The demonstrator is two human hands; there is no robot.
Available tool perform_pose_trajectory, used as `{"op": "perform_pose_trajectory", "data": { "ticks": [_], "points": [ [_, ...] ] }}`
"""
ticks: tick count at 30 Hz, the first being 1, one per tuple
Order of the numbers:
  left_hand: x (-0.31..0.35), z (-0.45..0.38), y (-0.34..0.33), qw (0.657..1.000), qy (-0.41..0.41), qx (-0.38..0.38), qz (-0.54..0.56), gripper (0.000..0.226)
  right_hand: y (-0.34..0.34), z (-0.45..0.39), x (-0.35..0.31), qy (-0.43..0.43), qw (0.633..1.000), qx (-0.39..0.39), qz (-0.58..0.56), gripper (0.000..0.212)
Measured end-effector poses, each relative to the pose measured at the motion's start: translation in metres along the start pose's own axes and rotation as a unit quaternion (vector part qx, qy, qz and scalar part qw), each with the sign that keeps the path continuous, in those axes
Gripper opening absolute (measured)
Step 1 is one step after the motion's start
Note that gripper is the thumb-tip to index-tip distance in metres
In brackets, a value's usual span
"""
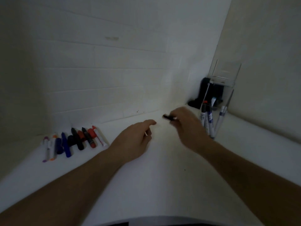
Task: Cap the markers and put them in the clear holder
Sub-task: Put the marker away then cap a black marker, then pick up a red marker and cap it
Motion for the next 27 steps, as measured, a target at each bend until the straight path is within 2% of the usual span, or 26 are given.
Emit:
{"op": "perform_pose_trajectory", "data": {
  "ticks": [2, 5, 7, 9, 11, 13, 16, 19, 22, 27],
  "points": [
    [0.005, 0.001, -0.006, 1.0, -0.016, -0.013, -0.004, 0.046, 0.055, -0.008, 0.019, -0.043, 0.995, 0.075, -0.055, 0.013],
    [0.013, 0.004, -0.011, 0.998, -0.049, -0.019, -0.02, 0.043, 0.132, -0.021, 0.054, -0.098, 0.975, 0.194, -0.042, 0.015],
    [0.02, 0.005, -0.012, 0.996, -0.082, -0.016, -0.035, 0.039, 0.158, -0.027, 0.076, -0.117, 0.969, 0.216, -0.017, 0.015],
    [0.027, 0.005, -0.015, 0.992, -0.112, -0.026, -0.051, 0.033, 0.16, -0.032, 0.098, -0.135, 0.972, 0.19, 0.001, 0.023],
    [0.033, 0.005, -0.018, 0.986, -0.144, -0.035, -0.073, 0.028, 0.145, -0.033, 0.113, -0.148, 0.979, 0.143, 0.01, 0.044],
    [0.039, 0.005, -0.019, 0.981, -0.167, -0.037, -0.091, 0.026, 0.123, -0.034, 0.122, -0.143, 0.983, 0.099, 0.066, 0.058],
    [0.042, 0.005, -0.018, 0.978, -0.181, -0.034, -0.097, 0.025, 0.102, -0.031, 0.134, -0.15, 0.972, 0.078, 0.164, 0.048],
    [0.042, 0.006, -0.018, 0.977, -0.187, -0.029, -0.095, 0.025, 0.096, -0.022, 0.139, -0.177, 0.963, 0.078, 0.185, 0.038],
    [0.045, 0.005, -0.02, 0.975, -0.194, -0.034, -0.099, 0.024, 0.085, -0.015, 0.146, -0.182, 0.967, 0.037, 0.173, 0.04],
    [0.05, 0.006, -0.021, 0.969, -0.217, -0.041, -0.11, 0.023, 0.084, -0.012, 0.151, -0.171, 0.976, 0.053, 0.124, 0.042]
  ]
}}
Point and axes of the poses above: each hand's wrist, its own z-axis away from the middle knuckle, its own y-axis out of the back of the hand, x = y × z, the point moved 10 cm from there along -z, towards the middle knuckle, and after that the axes turned 9 degrees about -y, right-handed, at the moved point
